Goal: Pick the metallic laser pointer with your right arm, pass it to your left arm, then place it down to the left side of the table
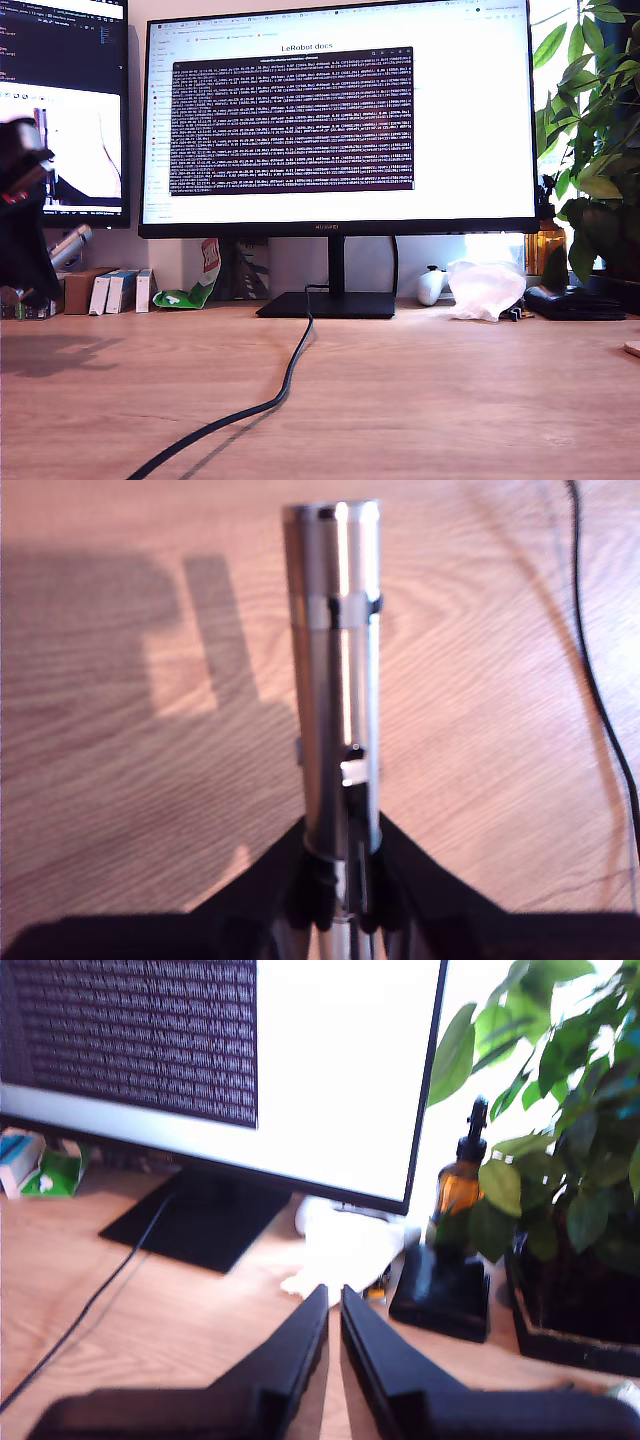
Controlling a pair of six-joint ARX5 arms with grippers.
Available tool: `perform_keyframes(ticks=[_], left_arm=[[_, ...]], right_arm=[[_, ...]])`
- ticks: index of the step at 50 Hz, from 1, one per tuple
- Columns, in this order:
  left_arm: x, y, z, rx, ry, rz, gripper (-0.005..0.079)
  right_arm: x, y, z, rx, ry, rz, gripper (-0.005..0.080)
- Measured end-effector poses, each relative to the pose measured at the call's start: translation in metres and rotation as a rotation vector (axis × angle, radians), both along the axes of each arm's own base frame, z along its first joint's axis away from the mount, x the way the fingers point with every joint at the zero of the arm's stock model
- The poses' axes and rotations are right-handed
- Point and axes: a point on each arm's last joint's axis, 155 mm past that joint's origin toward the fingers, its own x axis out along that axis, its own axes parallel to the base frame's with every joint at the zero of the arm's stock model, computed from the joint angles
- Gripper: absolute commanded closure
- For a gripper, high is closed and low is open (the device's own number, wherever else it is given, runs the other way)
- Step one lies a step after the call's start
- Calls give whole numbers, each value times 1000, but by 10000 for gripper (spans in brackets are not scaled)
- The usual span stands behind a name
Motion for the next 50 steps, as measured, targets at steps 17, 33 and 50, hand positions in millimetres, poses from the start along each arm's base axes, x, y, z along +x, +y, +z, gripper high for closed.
perform_keyframes(ticks=[17,33,50], left_arm=[[-17,3,-44,17,199,4,762],[-21,11,-46,66,223,12,603],[-18,12,-44,79,211,12,496]], right_arm=[[0,0,0,-3,1,1,764],[0,0,0,-3,1,1,764],[0,0,0,-3,1,1,764]])
